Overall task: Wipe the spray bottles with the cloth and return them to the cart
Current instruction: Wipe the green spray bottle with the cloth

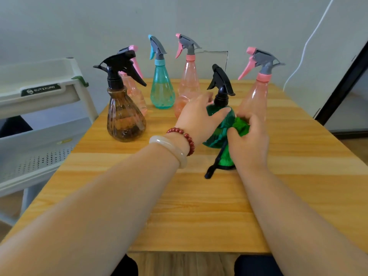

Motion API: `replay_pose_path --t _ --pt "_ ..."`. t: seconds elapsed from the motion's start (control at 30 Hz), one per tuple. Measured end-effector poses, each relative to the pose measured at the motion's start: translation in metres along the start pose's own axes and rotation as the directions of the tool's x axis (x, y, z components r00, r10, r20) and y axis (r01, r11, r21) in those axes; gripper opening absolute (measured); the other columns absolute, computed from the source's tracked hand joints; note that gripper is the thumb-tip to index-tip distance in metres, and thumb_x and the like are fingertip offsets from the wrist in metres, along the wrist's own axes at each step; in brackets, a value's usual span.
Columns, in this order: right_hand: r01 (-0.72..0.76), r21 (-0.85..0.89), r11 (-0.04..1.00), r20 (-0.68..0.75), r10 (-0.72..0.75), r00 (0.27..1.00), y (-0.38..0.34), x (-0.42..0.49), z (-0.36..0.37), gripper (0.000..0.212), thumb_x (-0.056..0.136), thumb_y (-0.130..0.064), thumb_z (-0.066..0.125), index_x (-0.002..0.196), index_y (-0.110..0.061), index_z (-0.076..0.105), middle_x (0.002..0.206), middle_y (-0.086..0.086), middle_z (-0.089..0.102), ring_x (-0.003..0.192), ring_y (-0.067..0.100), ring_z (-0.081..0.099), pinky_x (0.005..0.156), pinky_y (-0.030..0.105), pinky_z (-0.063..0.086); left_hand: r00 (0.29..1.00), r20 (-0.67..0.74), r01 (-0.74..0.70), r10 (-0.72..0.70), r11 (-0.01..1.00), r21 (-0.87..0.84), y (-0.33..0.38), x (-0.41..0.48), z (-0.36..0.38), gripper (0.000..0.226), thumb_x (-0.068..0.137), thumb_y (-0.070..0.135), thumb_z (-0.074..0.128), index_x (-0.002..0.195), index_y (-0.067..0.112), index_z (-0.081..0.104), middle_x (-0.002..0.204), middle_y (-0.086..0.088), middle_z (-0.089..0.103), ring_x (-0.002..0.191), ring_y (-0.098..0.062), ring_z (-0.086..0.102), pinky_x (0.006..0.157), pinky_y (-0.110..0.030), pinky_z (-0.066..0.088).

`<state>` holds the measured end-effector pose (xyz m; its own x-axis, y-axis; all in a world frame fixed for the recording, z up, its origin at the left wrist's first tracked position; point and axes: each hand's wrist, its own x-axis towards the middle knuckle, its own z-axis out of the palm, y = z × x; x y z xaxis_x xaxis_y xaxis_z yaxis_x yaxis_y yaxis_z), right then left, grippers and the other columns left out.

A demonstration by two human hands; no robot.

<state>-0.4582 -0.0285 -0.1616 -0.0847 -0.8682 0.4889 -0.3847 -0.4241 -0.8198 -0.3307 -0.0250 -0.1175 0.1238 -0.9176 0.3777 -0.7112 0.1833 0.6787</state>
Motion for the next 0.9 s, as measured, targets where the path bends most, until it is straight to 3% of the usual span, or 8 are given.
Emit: replay_pose_path --t 0.13,0.23,0.3,0.47,0.6,0.7,0.83,0.9 --pt "-0.055 0.041 0.998 0.03 0.053 0.998 0.001 0.003 0.0 0.029 0.088 -0.004 0.058 0.108 -0.024 0.057 0.089 -0.014 0.058 0.085 0.006 0.06 0.062 0.01 0.044 1.0 0.009 0.008 -0.007 1.0 -0.005 0.006 0.01 0.005 0.044 0.097 0.034 0.058 0.137 0.017 0.05 0.127 0.004 0.059 0.117 -0.01 0.053 0.089 -0.015 0.039" --pt "-0.059 0.047 0.997 0.033 0.058 0.998 0.002 0.004 -0.002 0.031 0.088 -0.003 0.058 0.113 -0.022 0.059 0.089 -0.019 0.056 0.08 -0.004 0.059 0.061 0.006 0.044 0.997 -0.058 -0.038 0.041 0.998 0.056 0.004 0.006 0.003 0.033 0.097 0.031 0.058 0.127 0.017 0.057 0.105 0.011 0.053 0.1 -0.002 0.049 0.071 -0.003 0.035" --pt "-0.04 0.046 0.998 0.03 0.038 0.999 0.002 0.003 -0.001 0.032 0.088 -0.003 0.059 0.114 -0.022 0.06 0.09 -0.022 0.055 0.08 -0.011 0.056 0.068 0.007 0.045 0.992 -0.101 -0.061 0.068 0.995 0.078 0.001 -0.002 0.0 0.028 0.097 0.031 0.059 0.121 0.018 0.06 0.102 0.013 0.053 0.097 -0.002 0.051 0.064 0.001 0.034" --pt "0.055 -0.013 0.998 0.057 -0.054 0.997 0.005 0.001 0.002 0.031 0.085 -0.002 0.061 0.114 -0.012 0.066 0.099 -0.006 0.06 0.085 0.003 0.054 0.073 0.002 0.038 0.98 -0.193 -0.031 0.051 0.994 0.106 -0.01 -0.027 -0.015 0.028 0.095 0.033 0.061 0.12 0.019 0.061 0.103 0.014 0.056 0.092 0.001 0.049 0.064 0.002 0.033" --pt "0.173 -0.049 0.984 0.085 -0.168 0.982 0.0 -0.005 0.01 0.034 0.082 -0.001 0.065 0.115 -0.007 0.07 0.106 -0.001 0.057 0.099 0.002 0.05 0.085 -0.003 0.032 0.965 -0.262 0.009 0.022 0.993 0.116 -0.016 -0.039 -0.028 0.03 0.093 0.036 0.064 0.118 0.019 0.062 0.103 0.013 0.06 0.096 -0.003 0.054 0.075 -0.013 0.041" --pt "0.253 -0.069 0.965 0.144 -0.241 0.96 -0.009 -0.011 0.016 0.038 0.083 -0.004 0.065 0.122 -0.006 0.067 0.112 0.001 0.063 0.106 0.009 0.056 0.089 -0.002 0.032 0.956 -0.292 0.061 -0.03 0.993 0.098 -0.021 -0.04 -0.033 0.034 0.09 0.038 0.067 0.117 0.019 0.062 0.106 0.009 0.061 0.101 -0.006 0.054 0.078 -0.013 0.037" --pt "0.199 -0.01 0.98 0.188 -0.193 0.963 -0.021 -0.015 0.013 0.031 0.086 -0.014 0.073 0.116 -0.012 0.064 0.108 -0.011 0.065 0.098 -0.001 0.058 0.079 -0.002 0.038 0.938 -0.34 0.093 -0.064 0.993 0.072 -0.03 -0.045 -0.036 0.034 0.087 0.038 0.069 0.114 0.018 0.061 0.105 0.011 0.051 0.105 -0.008 0.049 0.085 -0.013 0.035" --pt "0.177 -0.002 0.984 0.177 -0.174 0.969 -0.028 -0.016 0.012 0.021 0.086 -0.02 0.074 0.104 -0.019 0.063 0.096 -0.012 0.066 0.085 -0.003 0.06 0.072 0.001 0.039 0.933 -0.353 0.076 -0.063 0.997 0.021 -0.035 -0.052 -0.04 0.033 0.088 0.035 0.069 0.115 0.018 0.062 0.107 0.01 0.053 0.103 -0.003 0.047 0.084 -0.003 0.032"
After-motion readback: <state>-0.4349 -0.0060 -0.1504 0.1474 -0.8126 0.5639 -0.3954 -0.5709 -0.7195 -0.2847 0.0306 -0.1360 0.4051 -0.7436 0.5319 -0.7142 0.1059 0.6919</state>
